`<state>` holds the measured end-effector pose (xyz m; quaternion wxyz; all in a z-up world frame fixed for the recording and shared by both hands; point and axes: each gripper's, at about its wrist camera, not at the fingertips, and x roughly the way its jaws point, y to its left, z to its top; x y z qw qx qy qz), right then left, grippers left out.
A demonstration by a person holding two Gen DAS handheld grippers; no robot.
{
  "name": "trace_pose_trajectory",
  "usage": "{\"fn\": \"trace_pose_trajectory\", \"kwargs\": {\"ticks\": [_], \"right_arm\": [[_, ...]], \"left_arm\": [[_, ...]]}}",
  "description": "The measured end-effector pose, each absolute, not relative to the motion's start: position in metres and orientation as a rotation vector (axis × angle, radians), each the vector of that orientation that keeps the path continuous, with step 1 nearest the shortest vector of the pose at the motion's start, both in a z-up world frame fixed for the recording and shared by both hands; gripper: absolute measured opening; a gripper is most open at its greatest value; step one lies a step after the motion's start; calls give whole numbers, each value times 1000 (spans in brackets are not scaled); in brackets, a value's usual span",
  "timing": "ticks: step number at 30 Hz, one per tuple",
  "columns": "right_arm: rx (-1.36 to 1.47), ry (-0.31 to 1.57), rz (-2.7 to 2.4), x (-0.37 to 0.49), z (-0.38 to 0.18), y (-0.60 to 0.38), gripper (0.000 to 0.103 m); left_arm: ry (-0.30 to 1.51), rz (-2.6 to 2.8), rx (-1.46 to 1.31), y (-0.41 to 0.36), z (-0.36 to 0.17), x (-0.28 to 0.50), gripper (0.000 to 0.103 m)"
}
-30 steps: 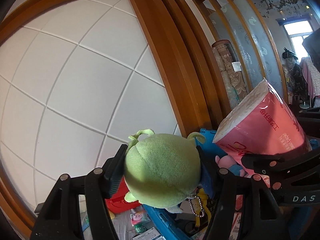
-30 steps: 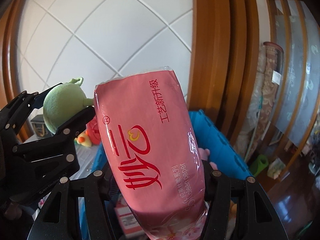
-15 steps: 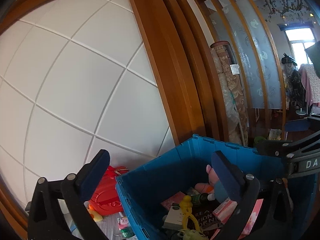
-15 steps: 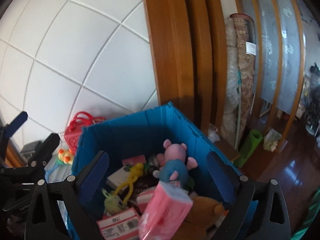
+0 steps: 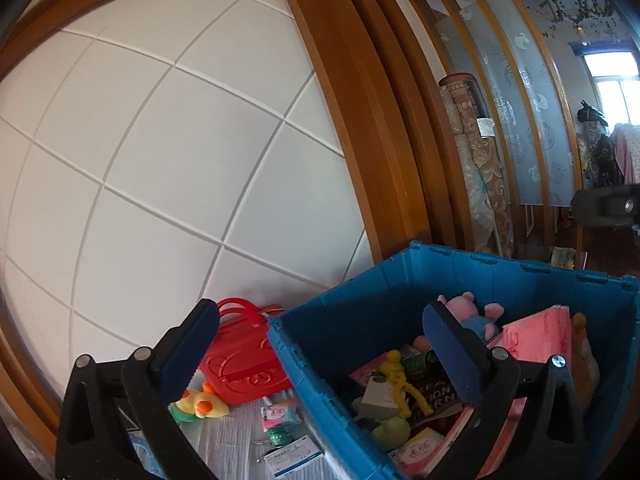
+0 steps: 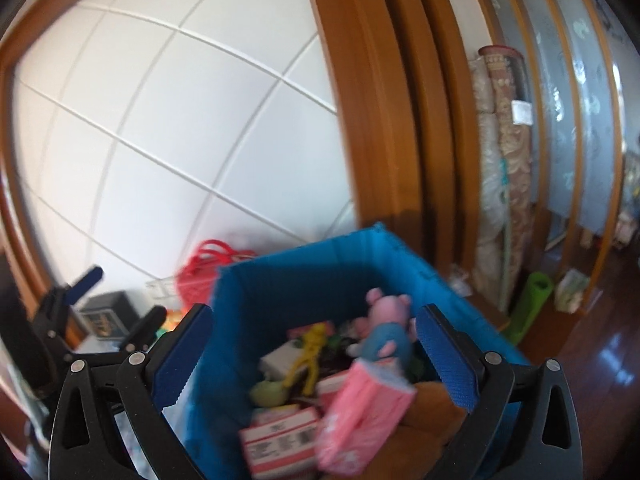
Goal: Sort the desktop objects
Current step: 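Return both tools from the crate toward the bed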
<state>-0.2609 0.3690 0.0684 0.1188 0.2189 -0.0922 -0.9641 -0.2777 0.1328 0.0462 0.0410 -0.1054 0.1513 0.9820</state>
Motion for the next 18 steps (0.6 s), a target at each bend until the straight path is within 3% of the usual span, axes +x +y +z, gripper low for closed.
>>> {"fn": "trace_pose_trajectory", "kwargs": {"ticks": [5,18], "right_arm": [[641,-319,-2702,-246,57,342,103],[679,-25,-2468,-241,17,149,103]], "left_arm": [[423,3084,-361,75,34,-256,103],[333,3249,-489,-97,-1,-241,103]]}}
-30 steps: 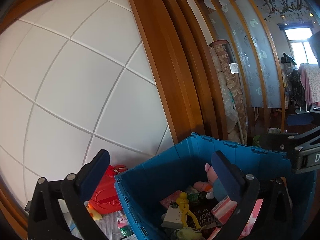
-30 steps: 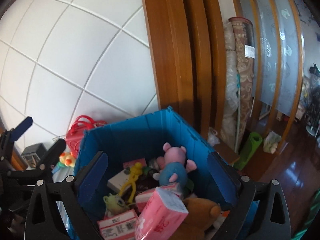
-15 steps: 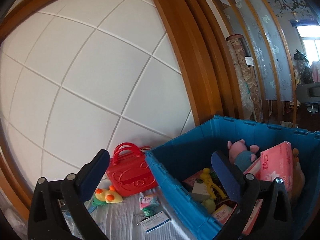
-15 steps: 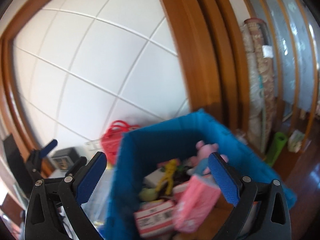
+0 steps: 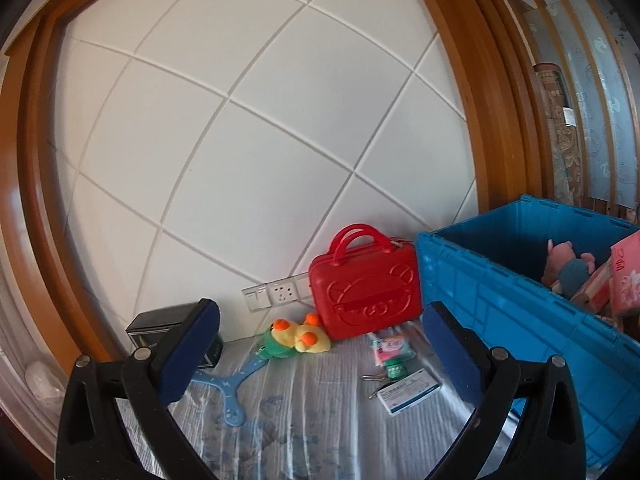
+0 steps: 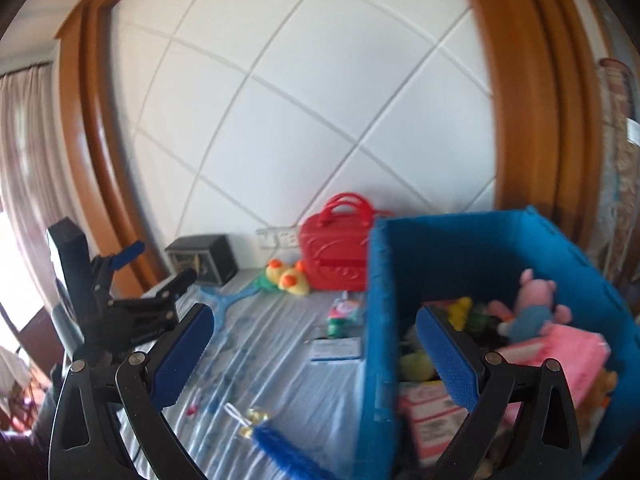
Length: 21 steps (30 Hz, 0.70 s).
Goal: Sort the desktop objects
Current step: 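Return both tools from the crate toward the bed, then grasp the metal clip with the left tool while the right tool grasps the green ointment jar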
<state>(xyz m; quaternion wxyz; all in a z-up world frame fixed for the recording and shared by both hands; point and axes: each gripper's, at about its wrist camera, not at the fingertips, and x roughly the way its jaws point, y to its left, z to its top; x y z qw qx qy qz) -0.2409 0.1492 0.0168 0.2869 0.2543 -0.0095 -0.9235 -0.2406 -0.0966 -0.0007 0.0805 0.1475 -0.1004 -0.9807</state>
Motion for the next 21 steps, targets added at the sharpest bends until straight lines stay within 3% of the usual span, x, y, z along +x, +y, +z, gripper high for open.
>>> {"fn": "trace_pose_trajectory", "kwargs": {"ticks": [10,15,21], "right_arm": [[885,-35,-2483,-312,-66,34,103],[1049,-65,-2464,-362,-127,8,103],[1228,51,-2424,-427,-193,-25,102]], "left_arm": [[-397,-2943,522,-183,-37,-264,103],[-457,-2989,623,-191,-73,-307,103],[-498,-3033,731,-183,-113,-366,103]]}}
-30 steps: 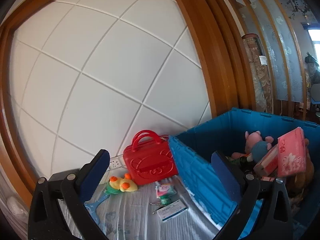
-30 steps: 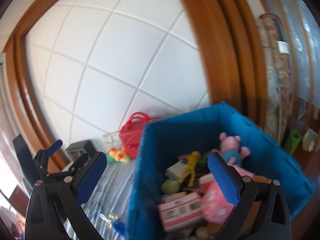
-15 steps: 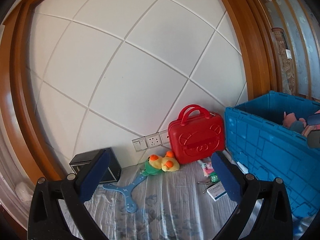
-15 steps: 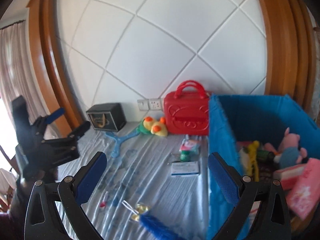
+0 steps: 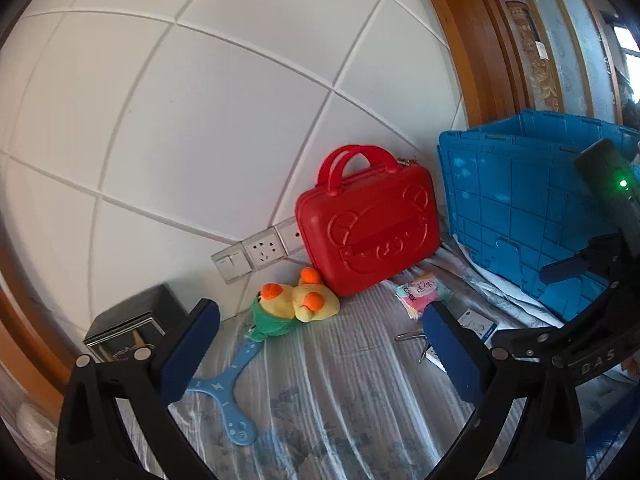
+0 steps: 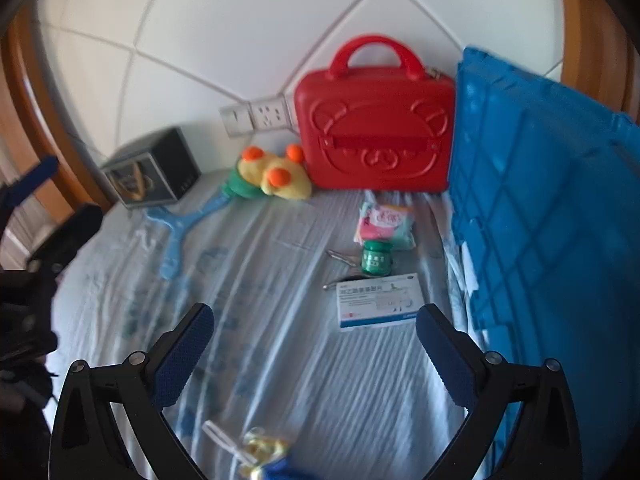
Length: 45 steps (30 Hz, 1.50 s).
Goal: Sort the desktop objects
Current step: 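Grasp the metal clip with the left tool while the right tool grasps the green ointment jar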
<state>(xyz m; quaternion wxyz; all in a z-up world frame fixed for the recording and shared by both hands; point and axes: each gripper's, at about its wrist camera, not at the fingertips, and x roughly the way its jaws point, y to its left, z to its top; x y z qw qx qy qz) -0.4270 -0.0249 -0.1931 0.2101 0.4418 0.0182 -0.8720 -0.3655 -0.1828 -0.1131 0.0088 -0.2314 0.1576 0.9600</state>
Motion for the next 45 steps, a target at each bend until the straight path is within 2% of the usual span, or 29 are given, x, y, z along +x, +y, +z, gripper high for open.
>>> {"fn": "trace_pose_trajectory", "kwargs": {"ticks": [2,5,10,13,14,15,22,26,28,32,38,40,42,44,45], "right_arm": [[1278,52,-2421,-452,-215,-27,98],[1370,63,-2418,-493,-254,-31,74],[1493,68,-2431,-558,-318,-32,73],[1533,31,-2420,-581,-342,-28,67],[1543,23,-2409,-586,-347,-28,61],[1556,13,-2392,-590,-353,-28,48],[1529,132,-2390,-588,-358,-32,45],[1560,124,-2378,-568,-355,-22,44],[1529,77,-2392,-549,-345,-13,40],[1442,116,-2455,-518,-324,-3,40],[1403,135,-2503,-497,-308,10,40],[1397,141,-2506,-490,-306,11,40],[1397,133,-2505,-486,-304,14,40],[1392,126,-2513,-484,-301,19,40],[1391,120,-2513,-484,-300,20,40]], "left_arm": [[522,2982,-773,-179,-128,-386,103],[501,2961,-801,-179,-151,-409,103],[592,2864,-853,-182,-200,-438,103],[590,2779,-896,-186,-230,-454,103],[575,2747,-909,-187,-240,-461,103],[563,2717,-922,-187,-249,-469,103],[532,2546,-942,-175,-286,-511,103],[535,2450,-931,-165,-294,-525,103],[554,2390,-908,-159,-297,-527,103],[637,2208,-893,-137,-312,-532,103],[568,2039,-914,-110,-328,-554,103],[603,1997,-922,-99,-337,-561,103],[645,1970,-932,-94,-346,-567,101],[605,1950,-946,-95,-349,-573,98],[620,1947,-955,-94,-353,-575,92]]}}
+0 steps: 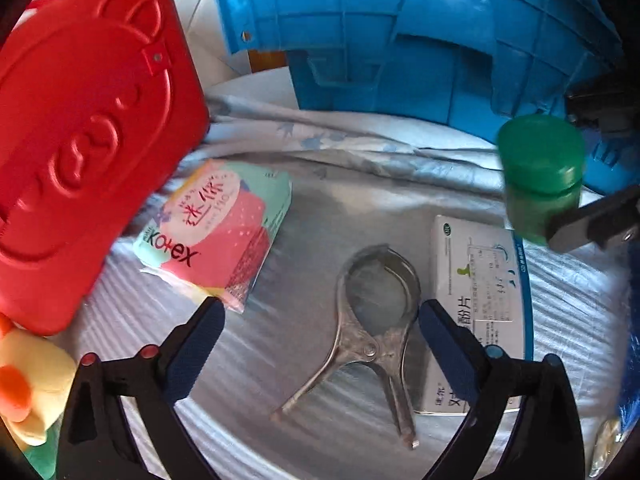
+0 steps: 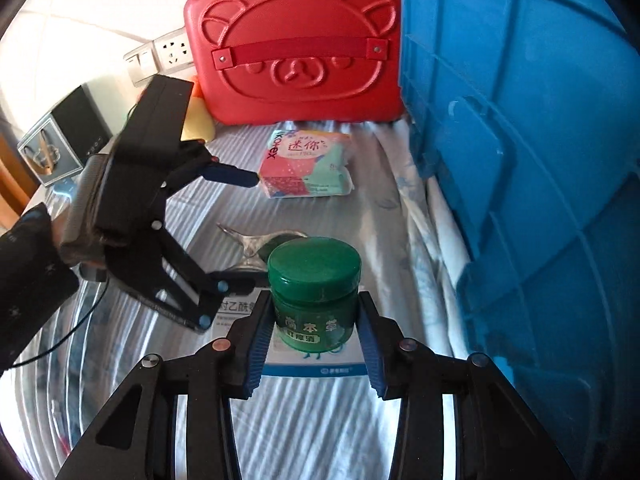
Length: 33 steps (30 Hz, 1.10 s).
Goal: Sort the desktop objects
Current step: 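Grasp the metal clip with the left tool while the right tool grasps the green ointment jar, then carry the metal clip and green jar into the crate and open both tools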
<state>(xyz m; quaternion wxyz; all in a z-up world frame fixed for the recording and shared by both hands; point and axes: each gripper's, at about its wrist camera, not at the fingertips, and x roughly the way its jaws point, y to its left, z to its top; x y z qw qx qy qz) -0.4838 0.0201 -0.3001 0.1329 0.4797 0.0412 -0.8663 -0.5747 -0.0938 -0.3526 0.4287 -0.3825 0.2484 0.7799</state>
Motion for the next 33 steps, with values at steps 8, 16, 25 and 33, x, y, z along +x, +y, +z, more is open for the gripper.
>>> {"fn": "trace_pose_trajectory", "kwargs": {"ticks": [8,16,25,33], "right_arm": [[1353,142,-2500,-479,-294,9,40],[1304,153,-2527,-472,-286,9,40],[1187,188,-2537,-446,-251,-5,40],[988,181,-2531,-381,-170,-20,40]], "left_arm": [[630,1928,-979,-90,-358,-558,52],[545,1962,-1039,-87,-358,-539,41],[460,2220,-1083,-135,-311,-493,41],[465,2494,-953,-163,-210,-433,41]]}}
